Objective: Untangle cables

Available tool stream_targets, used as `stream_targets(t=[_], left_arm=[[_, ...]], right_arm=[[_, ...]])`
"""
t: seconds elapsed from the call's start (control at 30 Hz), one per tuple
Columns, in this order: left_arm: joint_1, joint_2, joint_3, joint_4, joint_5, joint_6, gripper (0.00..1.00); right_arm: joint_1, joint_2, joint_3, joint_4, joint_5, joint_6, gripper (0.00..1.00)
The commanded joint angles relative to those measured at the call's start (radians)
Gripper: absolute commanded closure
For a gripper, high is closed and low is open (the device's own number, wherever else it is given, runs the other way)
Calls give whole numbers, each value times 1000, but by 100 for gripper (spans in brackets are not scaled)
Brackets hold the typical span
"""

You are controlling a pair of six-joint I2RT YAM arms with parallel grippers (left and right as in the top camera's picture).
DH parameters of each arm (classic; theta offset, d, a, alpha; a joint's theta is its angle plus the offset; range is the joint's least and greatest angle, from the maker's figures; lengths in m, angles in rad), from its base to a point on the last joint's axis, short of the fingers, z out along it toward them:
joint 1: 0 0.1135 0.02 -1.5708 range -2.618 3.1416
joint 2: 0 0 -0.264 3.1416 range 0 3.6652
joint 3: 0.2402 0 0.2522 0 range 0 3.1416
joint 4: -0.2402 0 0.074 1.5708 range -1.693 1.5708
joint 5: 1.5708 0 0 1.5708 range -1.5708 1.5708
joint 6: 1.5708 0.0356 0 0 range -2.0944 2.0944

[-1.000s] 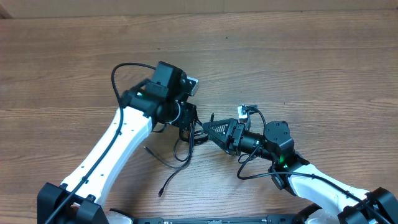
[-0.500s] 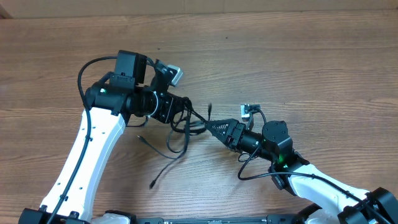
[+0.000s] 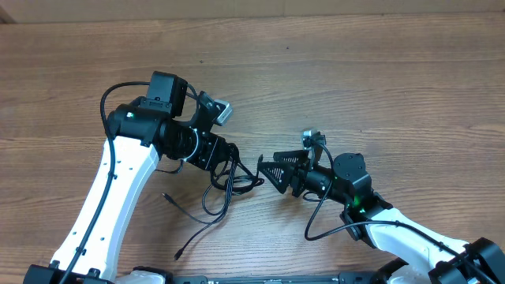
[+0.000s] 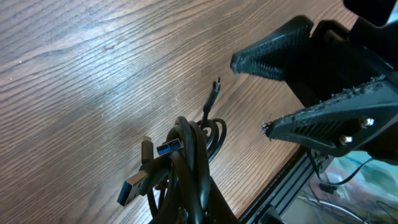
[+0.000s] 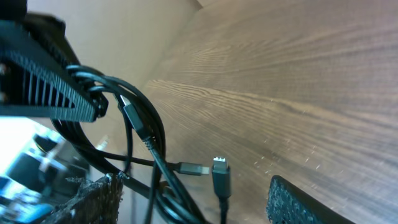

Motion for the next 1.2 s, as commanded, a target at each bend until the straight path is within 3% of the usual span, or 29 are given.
stream_targets(t=[0.0, 0.2, 0.57, 0.67, 0.93, 1.17], left_arm=[[-1, -17, 23, -5, 68, 25, 96], [-11, -17, 23, 0, 164, 25, 96], [-93, -17, 23, 31, 164, 19, 96], [-92, -17, 23, 58, 162, -11, 96], [-92, -17, 23, 109, 122, -72, 96], [-92, -17, 23, 109, 103, -77, 96]], right_arm=[[10, -4, 3, 6, -8, -176, 26], [10, -4, 3, 55, -135, -238, 20], [10, -4, 3, 71, -246, -290, 20], [10, -4, 3, 37, -257, -290, 28], [10, -4, 3, 10, -257, -283, 78], [10, -4, 3, 9, -255, -282, 89]])
